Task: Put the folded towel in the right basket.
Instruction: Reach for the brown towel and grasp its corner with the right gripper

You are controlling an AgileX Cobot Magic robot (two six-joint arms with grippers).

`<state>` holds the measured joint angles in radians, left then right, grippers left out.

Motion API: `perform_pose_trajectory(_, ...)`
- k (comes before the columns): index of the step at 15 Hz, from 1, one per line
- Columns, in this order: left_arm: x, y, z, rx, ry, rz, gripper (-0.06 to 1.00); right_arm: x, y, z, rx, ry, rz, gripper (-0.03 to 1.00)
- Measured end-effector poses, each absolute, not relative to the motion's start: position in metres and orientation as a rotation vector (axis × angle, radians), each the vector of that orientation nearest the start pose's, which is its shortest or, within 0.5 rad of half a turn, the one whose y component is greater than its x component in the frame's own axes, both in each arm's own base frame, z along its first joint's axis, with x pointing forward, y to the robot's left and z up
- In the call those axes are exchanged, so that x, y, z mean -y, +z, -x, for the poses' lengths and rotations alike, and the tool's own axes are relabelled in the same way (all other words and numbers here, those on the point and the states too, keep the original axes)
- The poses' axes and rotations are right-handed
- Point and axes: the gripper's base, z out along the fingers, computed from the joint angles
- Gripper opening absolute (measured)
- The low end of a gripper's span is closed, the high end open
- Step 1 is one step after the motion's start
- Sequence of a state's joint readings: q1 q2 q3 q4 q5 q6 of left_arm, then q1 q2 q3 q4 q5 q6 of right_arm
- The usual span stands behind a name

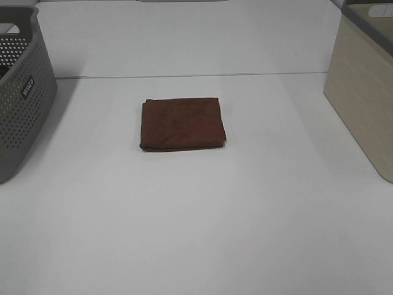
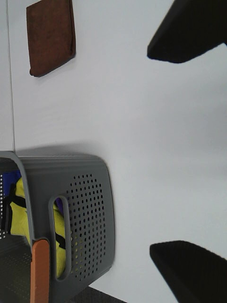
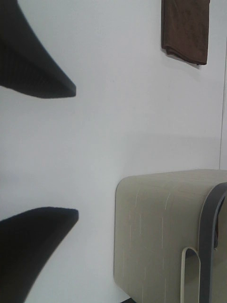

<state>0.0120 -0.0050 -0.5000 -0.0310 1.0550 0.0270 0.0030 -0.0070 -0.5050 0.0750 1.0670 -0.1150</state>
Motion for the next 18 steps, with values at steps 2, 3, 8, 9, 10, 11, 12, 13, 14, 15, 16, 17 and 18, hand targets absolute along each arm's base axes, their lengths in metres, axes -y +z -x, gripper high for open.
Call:
perform_pose_trajectory(2,0.0025,0.2777,0.0054,-2.033,-0.013,-0.017,0.97,-0.0060,0.2783,0.0070,-2.033,0.019,0.124,0.63)
perform_pose_trajectory(3,0.0025,0.2777,0.0054,-2.033,-0.013,-0.017,0.97,-0.0060,0.2783,0.0070,-2.033,0.019,0.124,0.63)
perform_pose_trajectory(8,0.0025,0.2777,0.0054,-2.033,-0.013,-0.017,0.97,-0.0060,0.2783,0.0070,-2.033,0.019,0.124,0.63)
perform_pose_trajectory(9,0.0025,0.2777,0.0054,-2.033,-0.013,-0.017,0.97,-0.0060,0.2783,0.0070,-2.033,0.019,0.124,0.63)
perform_pose_trajectory(10,0.0025,0.2777,0.0054,-2.033,-0.013,-0.017,0.97,-0.0060,0.2783,0.0070,-2.033,0.019,0.124,0.63)
perform_pose_trajectory(11,0.0025,0.2777,0.0054,-2.033,-0.013,-0.017,0.97,-0.0060,0.2783,0.0070,-2.033,0.019,0.124,0.63)
perform_pose_trajectory(12,0.0025,0.2777,0.0054,-2.033,-0.013,-0.017,0.97,-0.0060,0.2783,0.0070,-2.033,0.019,0.124,0.63)
perform_pose_trajectory(13,0.0025,0.2777,0.0054,-2.033,-0.013,-0.017,0.97,-0.0060,0.2783,0.0070,-2.033,0.019,0.124,0.63)
perform_pose_trajectory(14,0.0025,0.2777,0.0054,-2.033,-0.013,-0.017,0.97,-0.0060,0.2783,0.0070,-2.033,0.019,0.124,0.63)
perform_pose_trajectory(15,0.0025,0.2777,0.0054,-2.033,-0.013,-0.017,0.97,-0.0060,0.2783,0.0070,-2.033,0.019,0.124,0.63)
perform_pose_trajectory(16,0.0025,0.2777,0.0054,-2.033,-0.013,-0.017,0.97,-0.0060,0.2783,0.0070,-2.033,0.019,0.124,0.63)
perform_pose_trajectory(17,0.0025,0.2777,0.0054,-2.033,-0.013,-0.017,0.97,-0.0060,0.2783,0.0070,-2.033,0.019,0.124,0.63)
perform_pose_trajectory(18,0.0025,0.2777,0.0054,-2.033,-0.013,-0.017,0.97,-0.0060,0.2783,0.0070,-2.033,0.019,0.124,0.63)
